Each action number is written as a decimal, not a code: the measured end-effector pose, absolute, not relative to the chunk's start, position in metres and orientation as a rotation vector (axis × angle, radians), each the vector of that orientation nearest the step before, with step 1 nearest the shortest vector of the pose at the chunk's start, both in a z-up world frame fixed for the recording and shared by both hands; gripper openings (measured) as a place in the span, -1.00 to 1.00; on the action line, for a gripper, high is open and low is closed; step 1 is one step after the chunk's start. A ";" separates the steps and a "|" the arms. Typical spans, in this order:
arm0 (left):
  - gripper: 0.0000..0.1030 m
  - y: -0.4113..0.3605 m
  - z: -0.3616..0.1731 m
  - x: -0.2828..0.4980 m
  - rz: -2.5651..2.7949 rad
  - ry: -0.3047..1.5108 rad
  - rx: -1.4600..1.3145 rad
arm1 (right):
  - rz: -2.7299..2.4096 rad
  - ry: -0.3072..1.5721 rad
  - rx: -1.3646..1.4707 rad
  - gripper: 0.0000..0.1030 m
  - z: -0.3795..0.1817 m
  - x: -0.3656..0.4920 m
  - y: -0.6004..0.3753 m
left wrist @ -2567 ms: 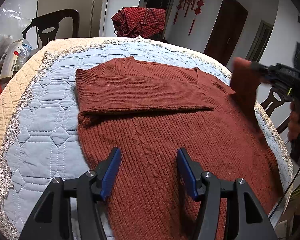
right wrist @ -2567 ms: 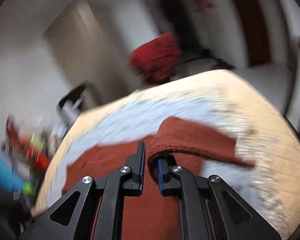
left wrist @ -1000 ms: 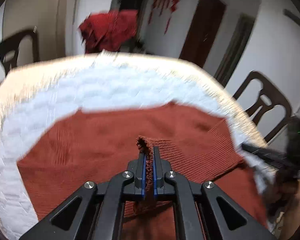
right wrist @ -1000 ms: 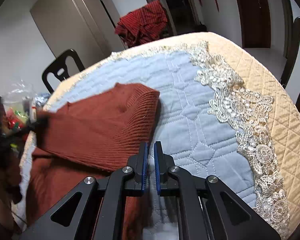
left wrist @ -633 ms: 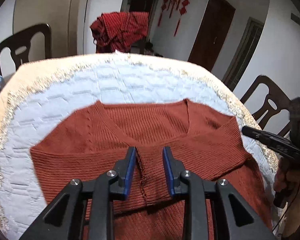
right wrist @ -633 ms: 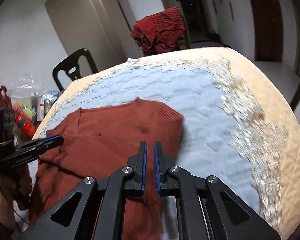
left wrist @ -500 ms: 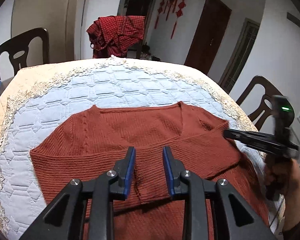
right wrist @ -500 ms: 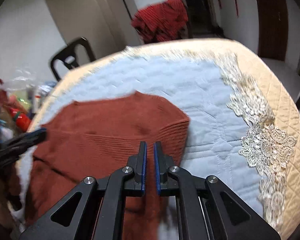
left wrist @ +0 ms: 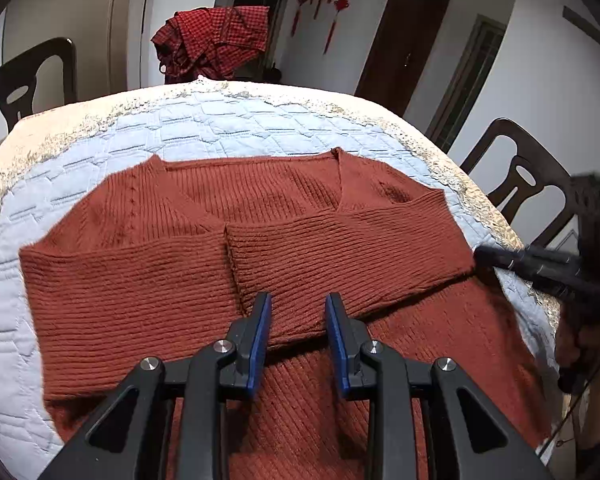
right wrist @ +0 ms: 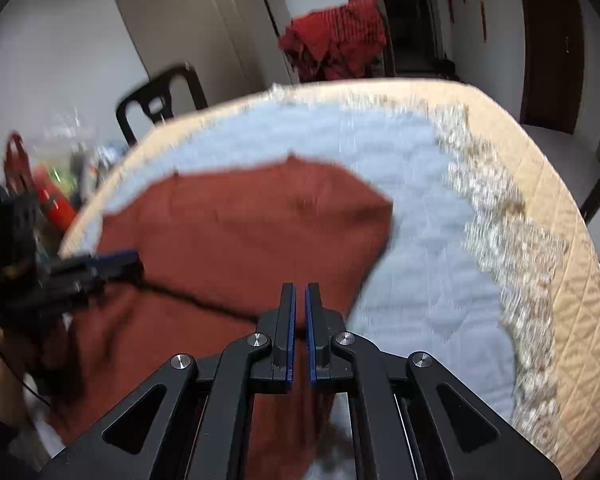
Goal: Fold small clothes
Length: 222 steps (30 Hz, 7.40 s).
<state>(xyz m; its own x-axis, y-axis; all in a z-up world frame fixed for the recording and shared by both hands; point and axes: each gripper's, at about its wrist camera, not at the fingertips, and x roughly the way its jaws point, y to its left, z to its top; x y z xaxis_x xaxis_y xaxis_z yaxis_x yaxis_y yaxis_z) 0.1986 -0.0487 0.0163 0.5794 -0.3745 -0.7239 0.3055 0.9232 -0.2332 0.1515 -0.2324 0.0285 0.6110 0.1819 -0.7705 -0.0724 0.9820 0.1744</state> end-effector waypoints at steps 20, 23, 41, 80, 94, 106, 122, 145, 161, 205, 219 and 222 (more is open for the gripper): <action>-0.35 0.001 0.023 0.161 -0.322 0.830 -0.174 | 0.087 0.914 0.102 -0.92 0.016 0.149 -0.238; -0.35 0.026 0.024 0.156 -0.252 0.819 -0.195 | 0.086 0.906 0.138 -0.91 0.022 0.142 -0.244; -0.28 0.067 0.005 0.228 -0.100 0.835 -0.176 | 0.074 0.889 0.239 -0.81 0.011 0.226 -0.259; -0.07 0.023 0.056 0.096 -0.142 0.761 -0.061 | 0.193 0.831 0.102 -0.58 0.063 0.087 -0.199; -0.01 0.025 0.036 0.045 -0.154 0.784 -0.101 | 0.214 0.849 0.133 -0.51 0.044 0.036 -0.191; -0.01 0.019 0.014 0.021 -0.186 0.829 -0.147 | 0.209 0.889 0.193 -0.49 0.018 0.008 -0.201; 0.02 0.019 0.004 -0.005 -0.262 0.882 -0.234 | 0.236 0.914 0.298 -0.20 0.009 -0.020 -0.217; -0.39 0.028 -0.005 0.003 -0.291 0.868 -0.401 | 0.352 0.940 0.455 -0.64 -0.003 -0.013 -0.212; -0.82 0.040 0.037 -0.010 -0.346 0.737 -0.406 | 0.398 0.788 0.498 -0.85 0.038 -0.033 -0.218; -0.82 0.081 0.014 0.232 -0.216 0.881 -0.468 | 0.289 0.897 0.700 -0.85 0.016 0.217 -0.277; 0.07 0.111 0.020 0.258 -0.168 0.834 -0.623 | 0.264 0.874 0.848 -0.52 0.010 0.250 -0.296; 0.07 0.117 0.026 0.252 -0.140 0.804 -0.619 | 0.239 0.826 0.876 -0.15 0.017 0.247 -0.303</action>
